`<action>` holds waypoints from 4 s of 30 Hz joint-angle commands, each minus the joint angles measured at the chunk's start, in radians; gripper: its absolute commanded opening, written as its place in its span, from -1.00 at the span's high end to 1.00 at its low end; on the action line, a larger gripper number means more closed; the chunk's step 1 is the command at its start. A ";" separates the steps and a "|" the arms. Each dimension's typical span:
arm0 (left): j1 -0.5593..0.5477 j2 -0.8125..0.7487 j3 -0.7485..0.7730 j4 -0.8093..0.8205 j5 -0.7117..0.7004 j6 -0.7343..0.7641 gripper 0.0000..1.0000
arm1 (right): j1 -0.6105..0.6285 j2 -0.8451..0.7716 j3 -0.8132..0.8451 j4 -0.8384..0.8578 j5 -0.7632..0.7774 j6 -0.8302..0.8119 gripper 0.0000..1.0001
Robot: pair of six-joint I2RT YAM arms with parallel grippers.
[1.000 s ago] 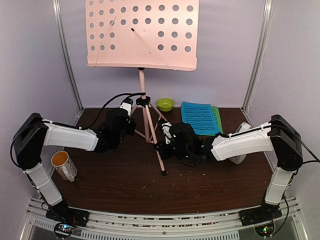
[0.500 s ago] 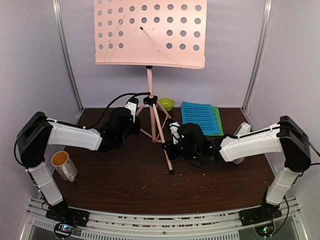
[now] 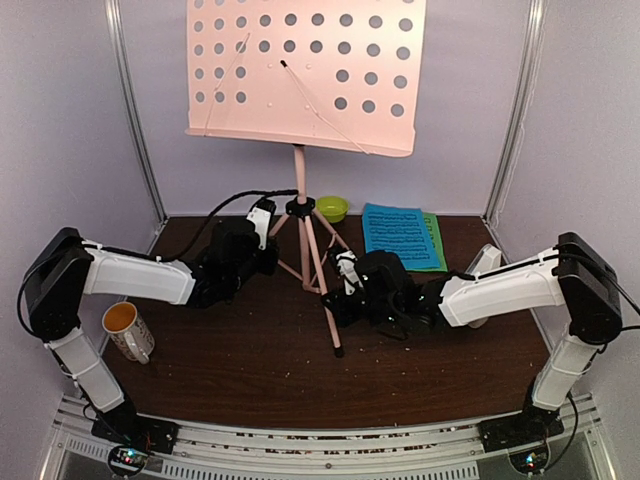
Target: Set up the instrument practice props
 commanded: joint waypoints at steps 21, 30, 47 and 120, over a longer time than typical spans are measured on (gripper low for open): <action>0.108 -0.152 -0.128 -0.051 0.379 -0.080 -0.25 | -0.006 -0.004 0.044 -0.035 -0.106 -0.026 1.00; 0.183 -0.211 -0.210 -0.010 0.550 -0.066 -0.24 | -0.008 -0.017 0.043 -0.078 -0.133 -0.056 1.00; 0.348 -0.149 -0.088 -0.175 0.951 0.205 -0.13 | -0.068 -0.069 -0.004 -0.119 -0.225 -0.111 1.00; 0.213 -0.291 -0.139 -0.230 0.640 0.101 -0.09 | -0.278 -0.230 -0.016 -0.222 -0.110 -0.048 -0.38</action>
